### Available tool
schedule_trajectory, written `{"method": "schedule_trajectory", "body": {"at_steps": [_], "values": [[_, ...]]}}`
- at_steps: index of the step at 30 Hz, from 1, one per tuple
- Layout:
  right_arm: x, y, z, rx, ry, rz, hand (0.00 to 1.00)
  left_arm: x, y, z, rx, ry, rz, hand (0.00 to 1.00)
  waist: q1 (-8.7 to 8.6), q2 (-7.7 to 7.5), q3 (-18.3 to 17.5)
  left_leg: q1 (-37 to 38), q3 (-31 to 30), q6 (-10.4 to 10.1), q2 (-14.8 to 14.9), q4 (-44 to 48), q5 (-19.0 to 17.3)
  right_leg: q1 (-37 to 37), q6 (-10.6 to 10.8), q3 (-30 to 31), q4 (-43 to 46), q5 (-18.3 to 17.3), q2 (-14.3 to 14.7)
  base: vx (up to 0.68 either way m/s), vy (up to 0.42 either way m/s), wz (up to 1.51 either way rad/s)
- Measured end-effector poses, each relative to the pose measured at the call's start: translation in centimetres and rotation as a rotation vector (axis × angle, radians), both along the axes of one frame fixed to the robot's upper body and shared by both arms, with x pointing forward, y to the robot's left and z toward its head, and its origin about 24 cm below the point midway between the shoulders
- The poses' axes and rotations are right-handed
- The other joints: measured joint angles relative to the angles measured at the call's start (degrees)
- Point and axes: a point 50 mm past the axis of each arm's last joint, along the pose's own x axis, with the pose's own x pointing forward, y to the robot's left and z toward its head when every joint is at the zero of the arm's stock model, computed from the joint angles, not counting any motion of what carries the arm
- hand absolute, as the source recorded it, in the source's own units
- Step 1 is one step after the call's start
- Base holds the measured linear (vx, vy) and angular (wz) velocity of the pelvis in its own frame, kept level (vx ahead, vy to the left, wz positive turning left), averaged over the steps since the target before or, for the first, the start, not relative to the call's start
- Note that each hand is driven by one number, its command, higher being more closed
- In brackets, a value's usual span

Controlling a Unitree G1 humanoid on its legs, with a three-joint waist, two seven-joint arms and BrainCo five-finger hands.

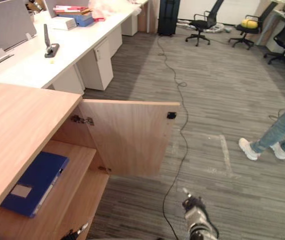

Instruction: Walk over to the cabinet, pick up the folder, carry it to the office cabinet, place the folder inside the office cabinet, then close the office cabinet door

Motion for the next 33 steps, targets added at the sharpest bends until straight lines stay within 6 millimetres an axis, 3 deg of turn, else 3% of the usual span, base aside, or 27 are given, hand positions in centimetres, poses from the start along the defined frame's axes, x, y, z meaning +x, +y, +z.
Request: {"method": "schedule_trajectory", "body": {"at_steps": [2,4,6,8,10,15,17,19,21,24,28,33], "values": [[1.4,-2.1,1.5,-0.056,-0.045,-0.043,0.0,-1.2,0.1,-0.1,-0.009,0.014,0.06,0.0,0.13,-0.08,-0.2,-1.2,-1.8,-0.5,0.6,0.0,0.3,0.1,-0.2,-1.8,-0.5,-0.1,0.8,0.03,-0.099,0.44],[4.1,-4.7,4.3,-0.144,-0.126,-0.062,0.0,-2.2,0.0,-0.2,-0.018,0.033,0.09,0.0,0.24,0.08,-0.3,-2.5,-4.1,-0.9,1.2,0.6,0.4,0.2,-0.4,-2.8,-0.5,-0.1,1.5,0.02,-0.074,0.48],[6.6,-5.8,6.7,-0.187,-0.202,-0.064,0.0,-2.4,0.0,-0.2,-0.02,0.031,0.098,0.0,0.65,0.06,-0.3,-3.1,-5.2,-1.6,1.4,1.8,-0.1,0.8,-0.4,-2.8,-0.5,-0.1,1.8,0.02,-0.04,0.37],[9.1,-6.2,9.3,-0.214,-0.281,-0.053,0.0,-1.9,0.0,-0.1,-0.022,0.01,0.097,0.0,1.01,0.1,-0.3,-3.8,-6.7,-2.1,1.3,3.5,-0.7,1.9,-0.4,-2.9,-0.5,-0.1,2.0,-0.01,-0.024,0.4],[11.9,-6.4,12.4,-0.266,-0.345,0.0,0.0,-0.3,-0.1,0.3,-0.014,-0.056,0.056,0.0,2.59,0.17,-0.1,-6.1,-8.7,-2.2,1.0,6.8,-1.8,2.0,-0.6,-3.8,0.0,-0.3,2.1,-0.03,0.004,0.46],[15.7,-5.1,16.8,-0.377,-0.44,0.208,0.0,1.6,-0.8,0.8,-0.015,-0.133,-0.037,0.0,4.94,1.31,2.2,-9.9,-14.0,-2.4,-1.1,11.9,-2.3,3.0,-2.2,-7.4,1.2,-1.6,1.4,-0.08,0.023,0.61],[15.6,-6.0,17.3,-0.445,-0.397,0.224,0.0,1.8,-1.0,0.8,-0.022,-0.143,-0.053,0.0,5.6,1.8,3.6,-10.8,-12.4,-1.0,-0.6,12.6,-2.9,3.9,-2.2,-9.4,1.2,-1.9,1.2,-0.12,0.016,0.63],[15.5,-6.7,17.6,-0.505,-0.367,0.285,0.0,1.5,-1.0,0.8,-0.03,-0.137,-0.059,0.0,4.4,2.37,4.3,-12.5,-4.3,0.1,2.2,12.7,-2.1,4.1,-1.9,-11.7,1.6,-2.4,0.9,-0.11,0.009,0.59],[15.4,-7.5,18.2,-0.554,-0.353,0.302,0.0,0.4,-1.3,0.6,-0.045,-0.111,-0.07,0.0,4.46,3.32,4.8,-12.9,2.9,0.3,4.8,12.6,-1.0,4.1,-1.8,-12.1,1.8,-2.4,0.5,-0.07,0.071,0.15],[15.4,-7.8,18.4,-0.586,-0.336,0.325,0.0,-0.5,-1.5,0.4,-0.064,-0.088,-0.076,0.0,4.49,3.89,4.8,-12.6,3.3,-1.5,5.2,11.6,1.8,4.0,-1.7,-12.3,2.3,-2.4,0.5,0.0,0.056,0.02],[15.2,-8.5,18.8,-0.66,-0.293,0.365,0.0,-0.6,-1.7,0.3,-0.08,-0.077,-0.107,0.0,4.25,4.72,4.8,-11.0,2.5,-2.0,4.7,6.8,5.5,4.0,-1.7,-13.9,2.3,-2.5,0.3,0.04,-0.004,0.16],[15.5,-7.7,18.9,-0.758,-0.249,0.491,0.0,-0.6,-1.8,0.2,-0.09,-0.064,-0.133,0.0,3.76,5.77,4.8,-8.9,5.1,-1.8,6.3,3.0,6.5,4.1,-1.9,-13.6,2.3,-2.6,1.0,-0.01,-0.012,-0.06]]}}
